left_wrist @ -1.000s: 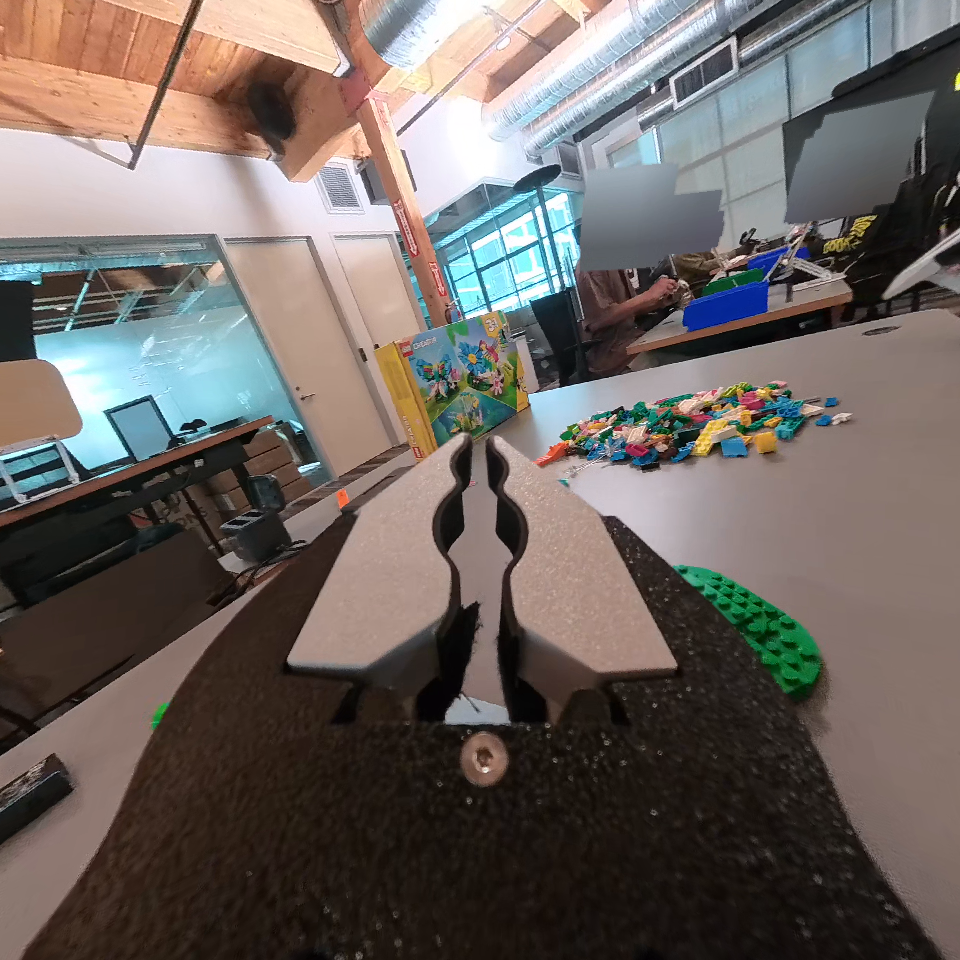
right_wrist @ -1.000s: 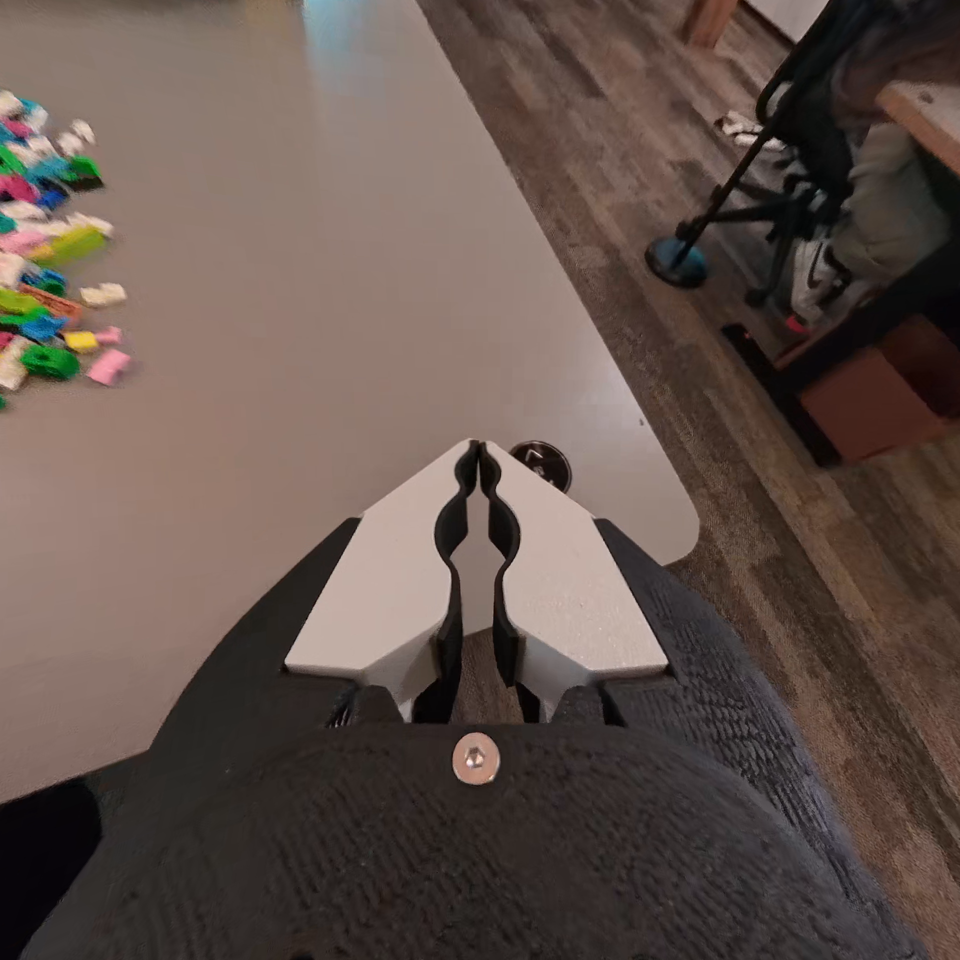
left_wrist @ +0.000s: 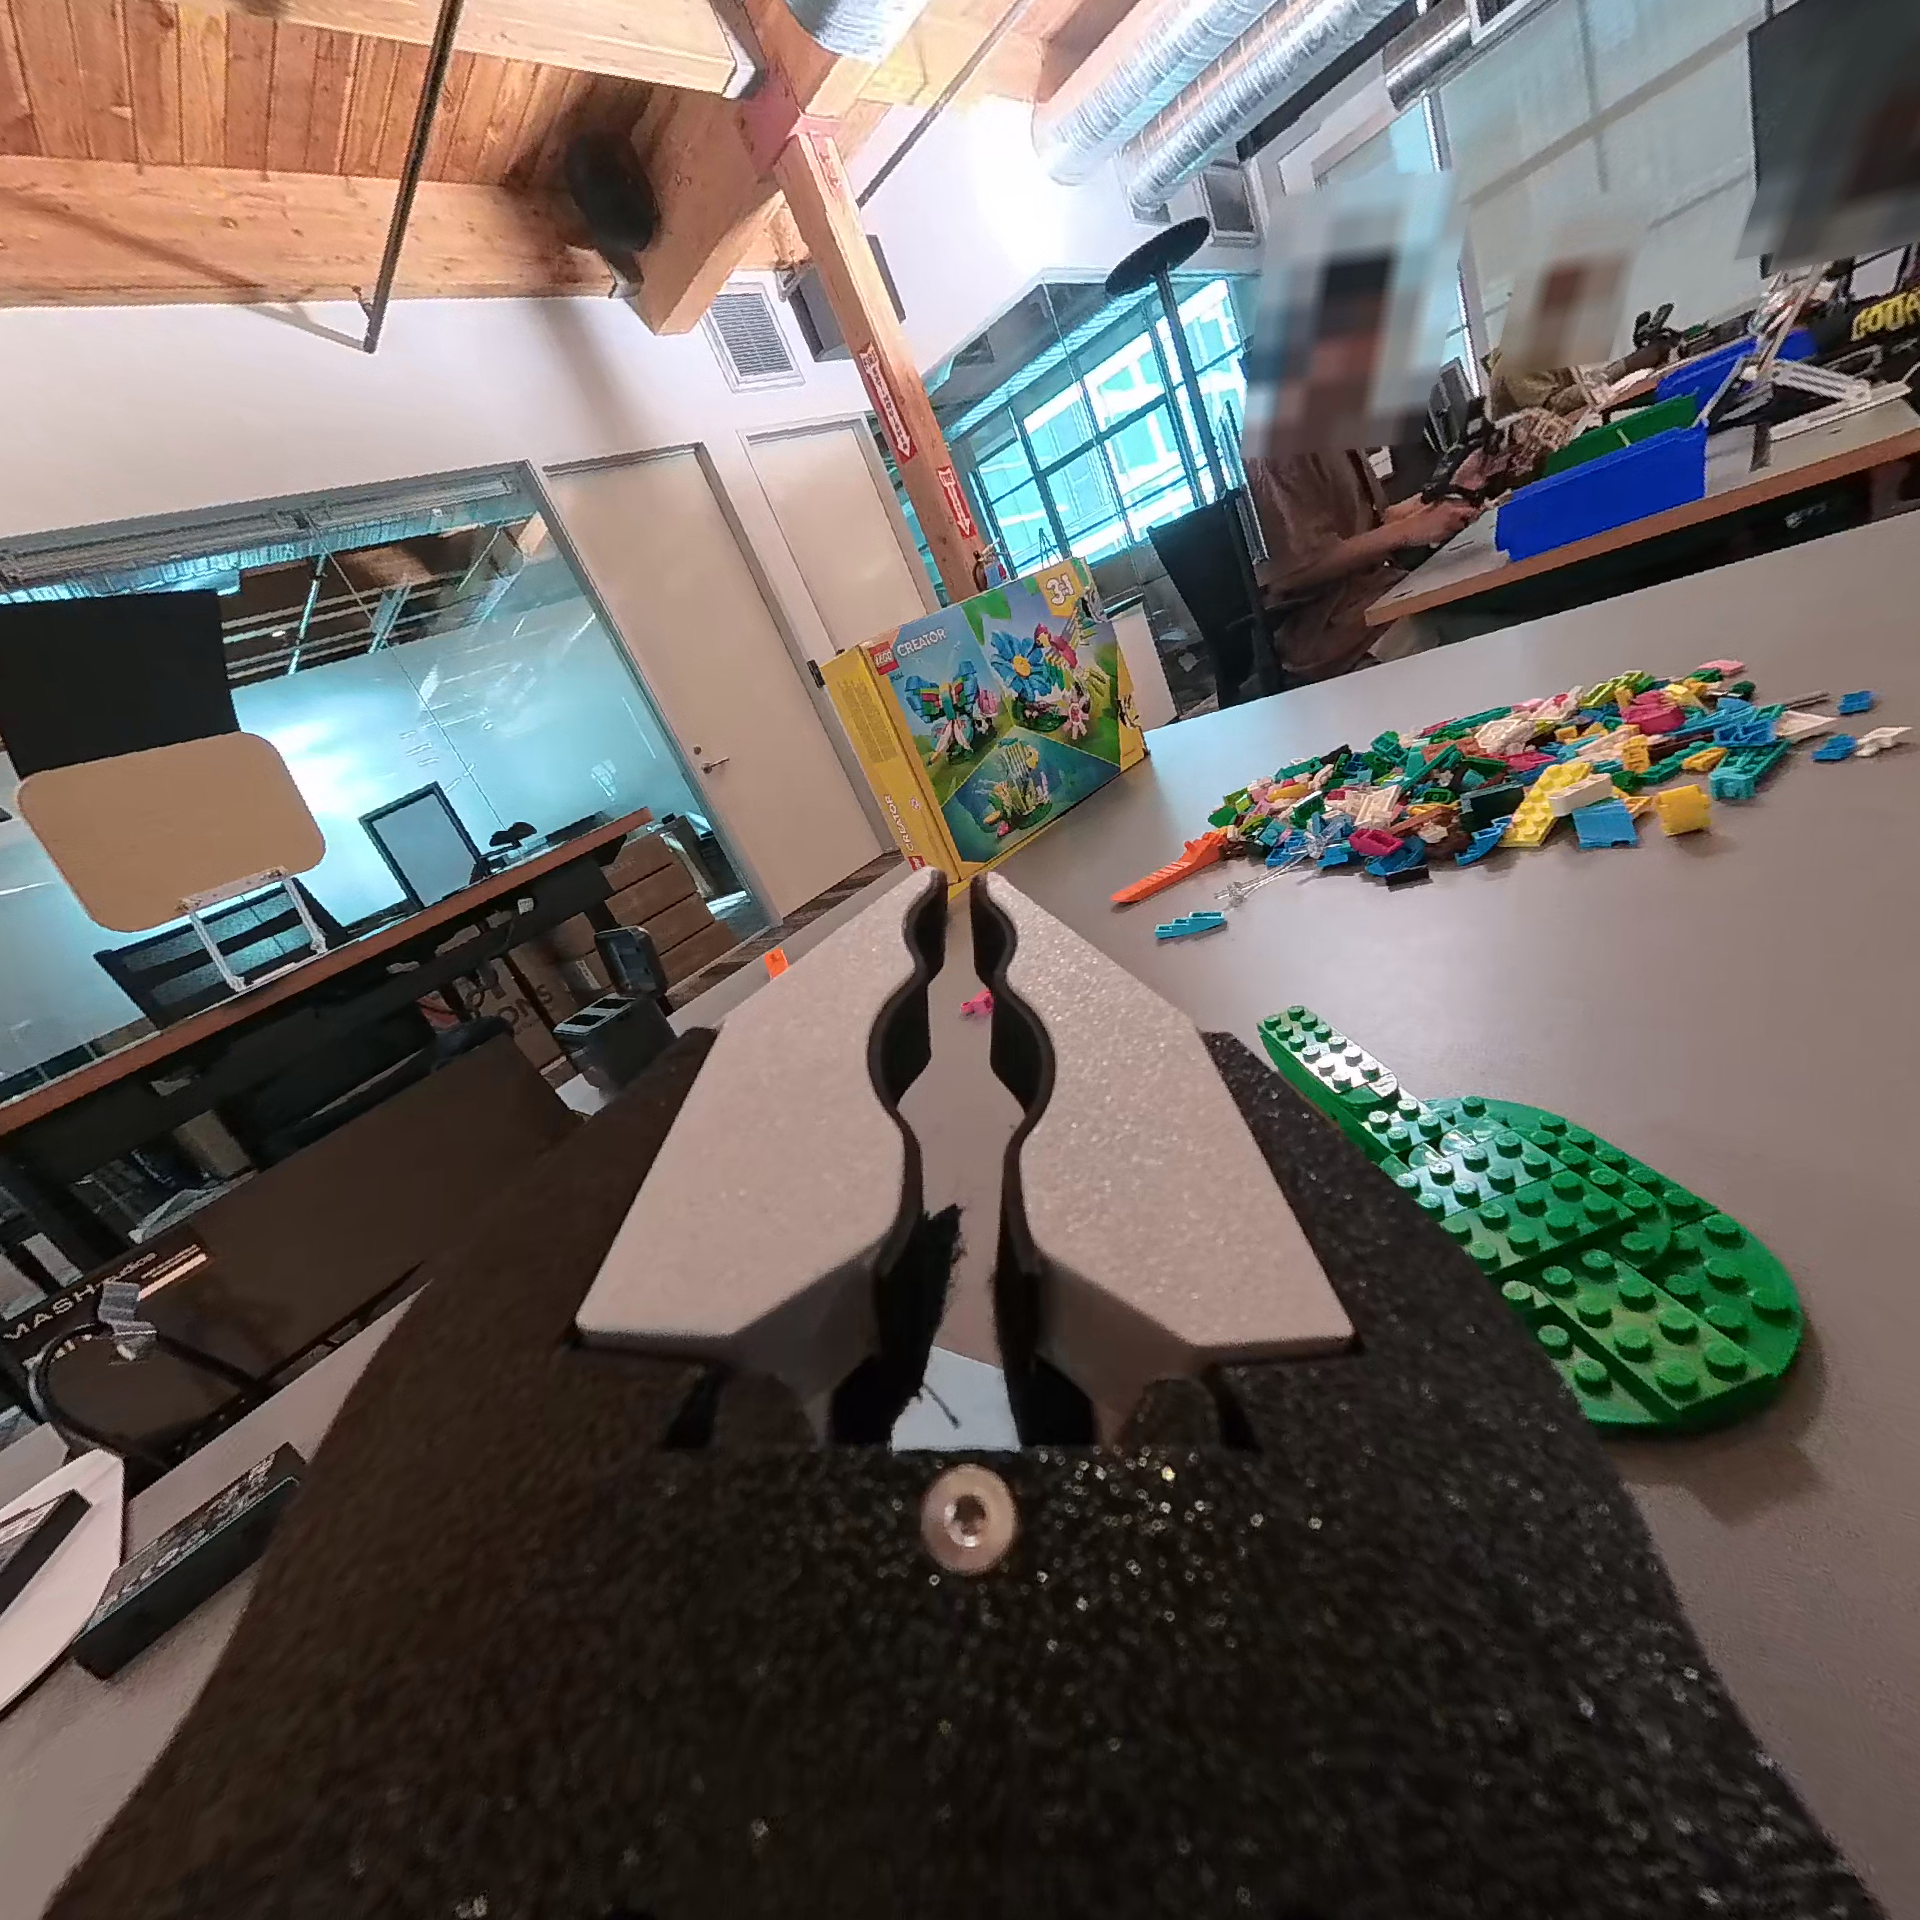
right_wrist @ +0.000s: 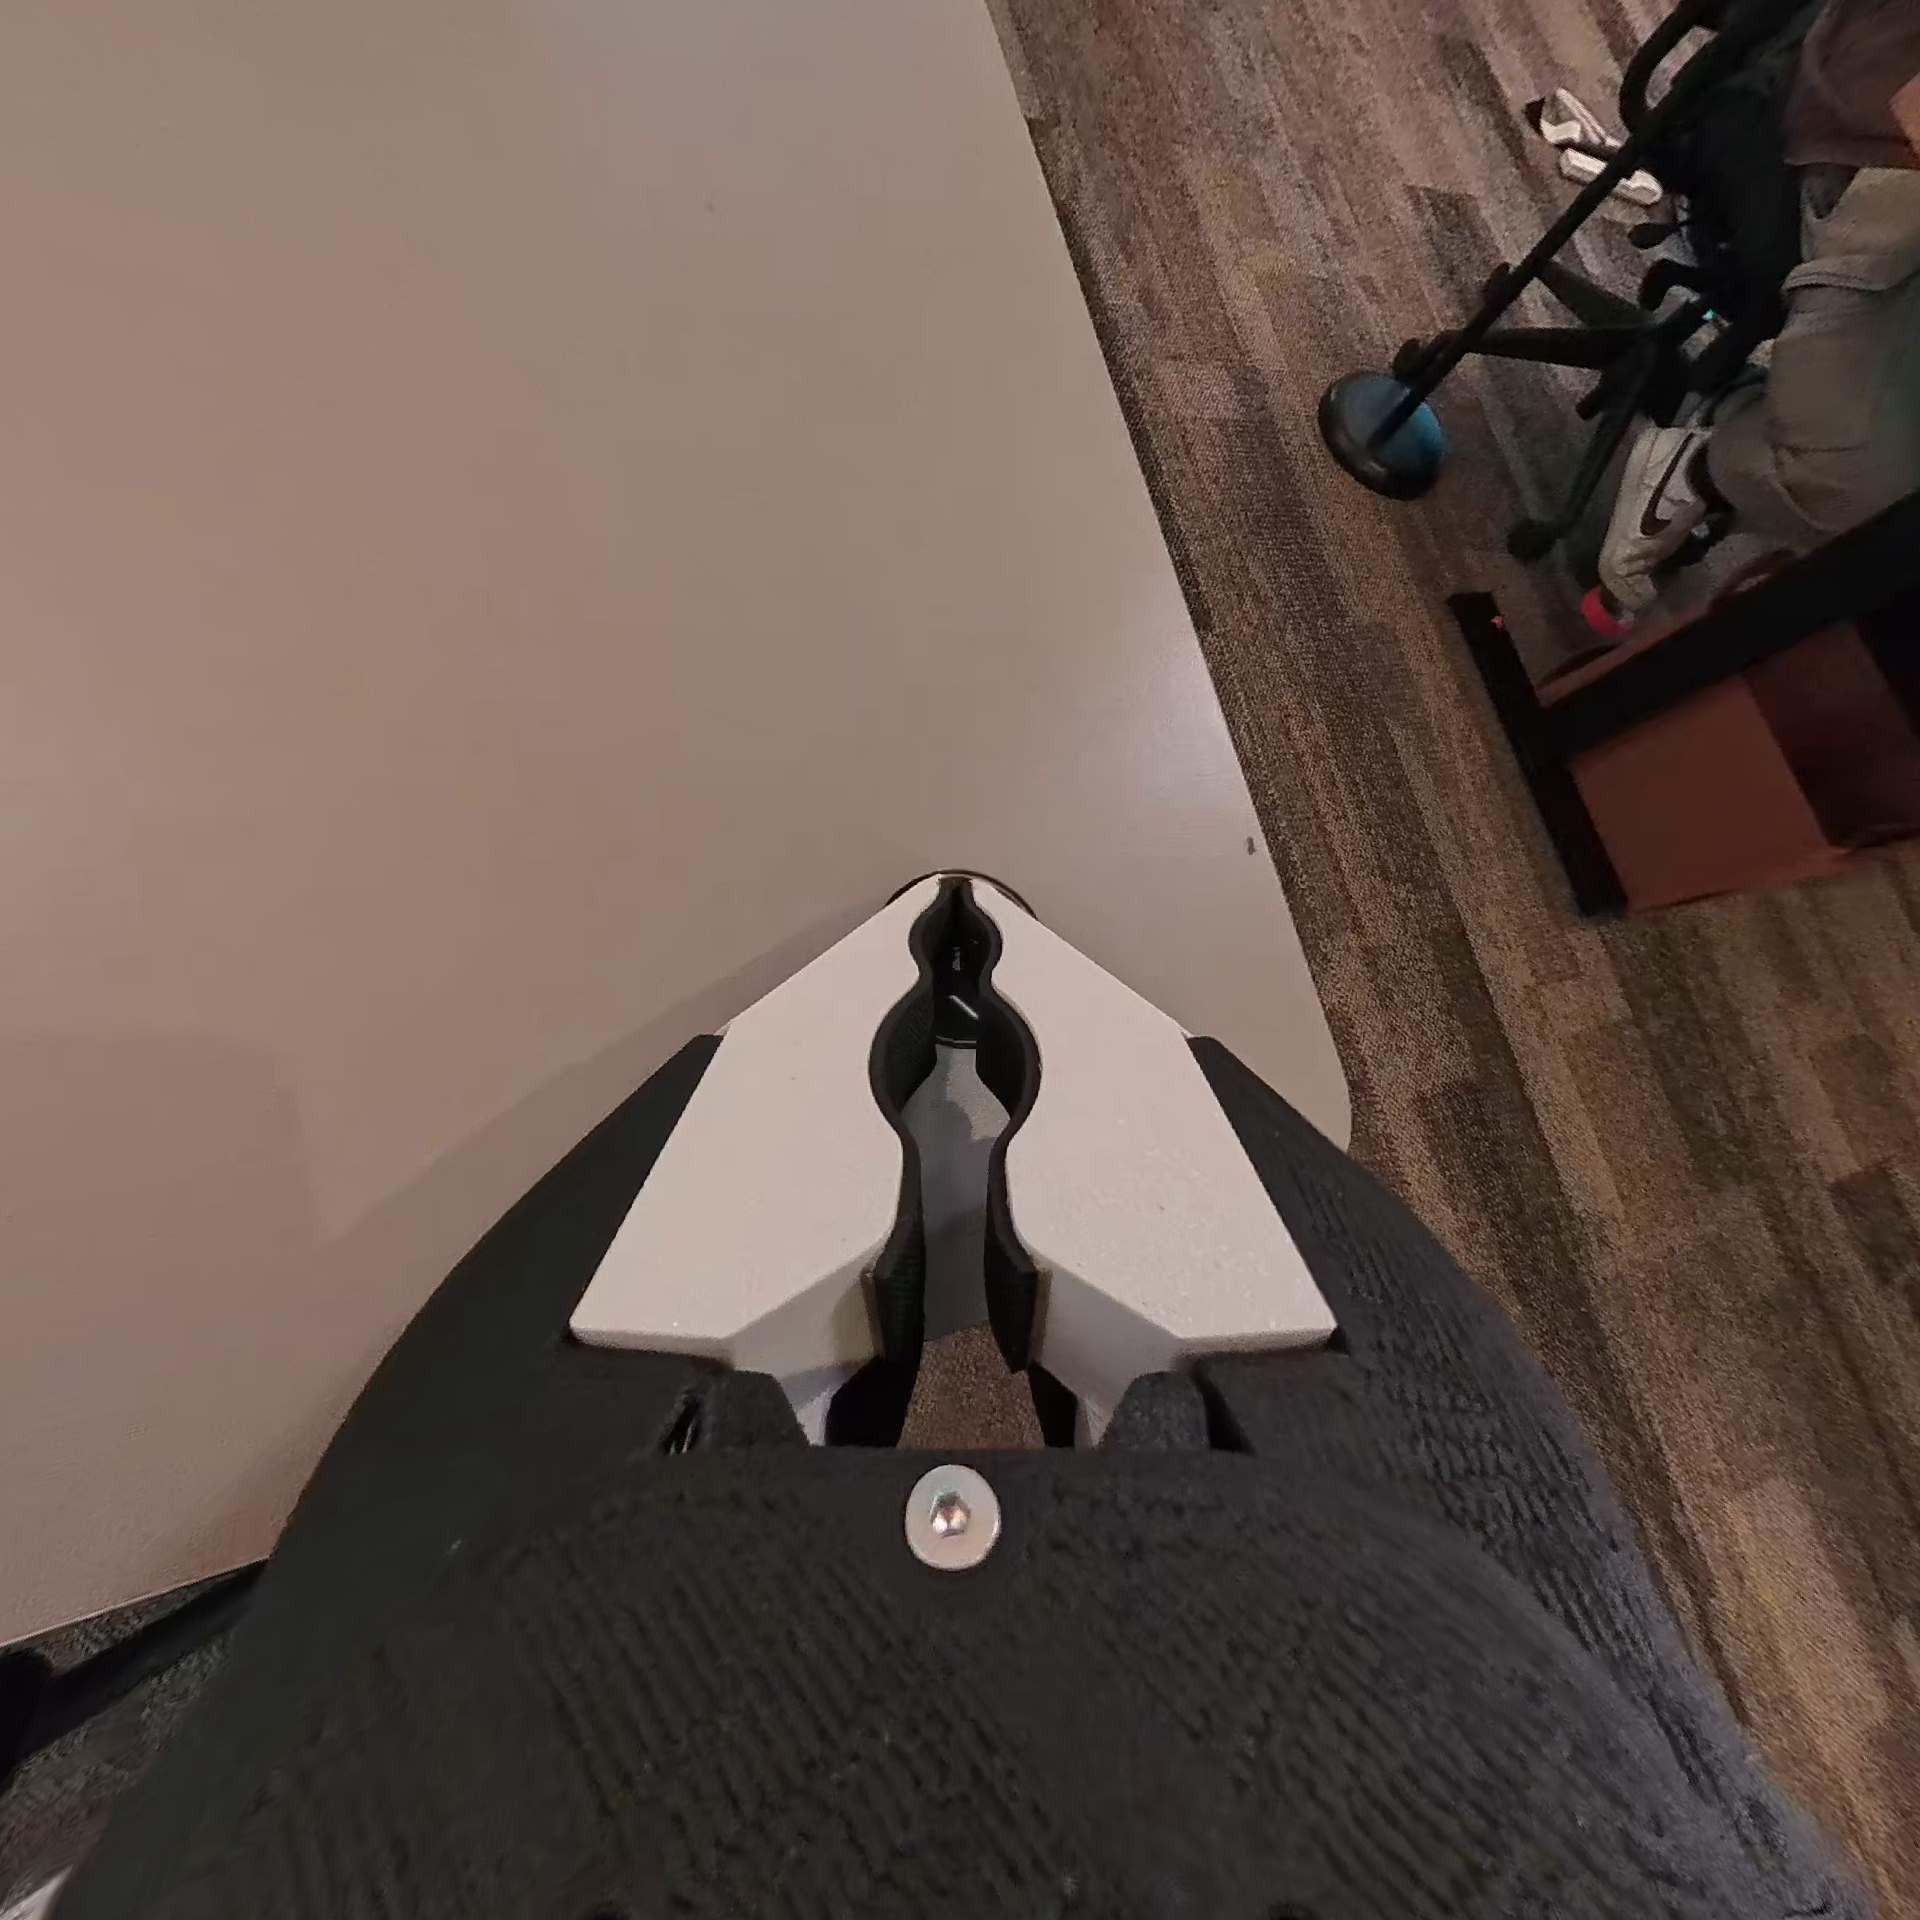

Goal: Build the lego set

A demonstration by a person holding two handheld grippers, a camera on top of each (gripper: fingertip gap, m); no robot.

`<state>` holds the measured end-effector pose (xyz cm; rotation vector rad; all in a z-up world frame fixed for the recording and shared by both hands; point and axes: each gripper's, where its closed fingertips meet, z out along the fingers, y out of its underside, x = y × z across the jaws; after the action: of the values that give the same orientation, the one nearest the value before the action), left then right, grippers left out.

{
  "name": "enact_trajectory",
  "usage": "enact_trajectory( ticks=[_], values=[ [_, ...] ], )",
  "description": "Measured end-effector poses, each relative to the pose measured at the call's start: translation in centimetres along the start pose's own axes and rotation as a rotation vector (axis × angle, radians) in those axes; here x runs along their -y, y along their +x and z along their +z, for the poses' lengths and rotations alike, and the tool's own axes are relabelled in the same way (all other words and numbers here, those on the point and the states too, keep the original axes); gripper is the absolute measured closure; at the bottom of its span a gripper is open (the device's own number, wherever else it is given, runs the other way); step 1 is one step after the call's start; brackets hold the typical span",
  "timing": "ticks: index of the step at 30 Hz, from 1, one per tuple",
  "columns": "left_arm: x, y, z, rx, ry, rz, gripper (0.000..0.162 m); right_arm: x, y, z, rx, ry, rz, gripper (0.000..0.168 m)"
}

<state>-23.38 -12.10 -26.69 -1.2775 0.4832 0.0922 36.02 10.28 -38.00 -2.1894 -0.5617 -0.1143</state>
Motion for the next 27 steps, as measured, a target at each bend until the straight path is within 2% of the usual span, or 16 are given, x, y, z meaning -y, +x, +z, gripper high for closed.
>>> enact_trajectory(
  ticks=[13, 27],
  values=[
    [0.16, 0.03, 0.01, -0.004, 0.010, -0.011, 0.159, -0.32, -0.15, 0.27, 0.060, -0.037, 0.133, 0.168],
    [-0.71, 0.11, -0.06, 0.007, 0.003, -0.014, 0.160, -0.41, -0.31, 0.46, 0.035, -0.059, 0.118, 0.168]
  ],
)
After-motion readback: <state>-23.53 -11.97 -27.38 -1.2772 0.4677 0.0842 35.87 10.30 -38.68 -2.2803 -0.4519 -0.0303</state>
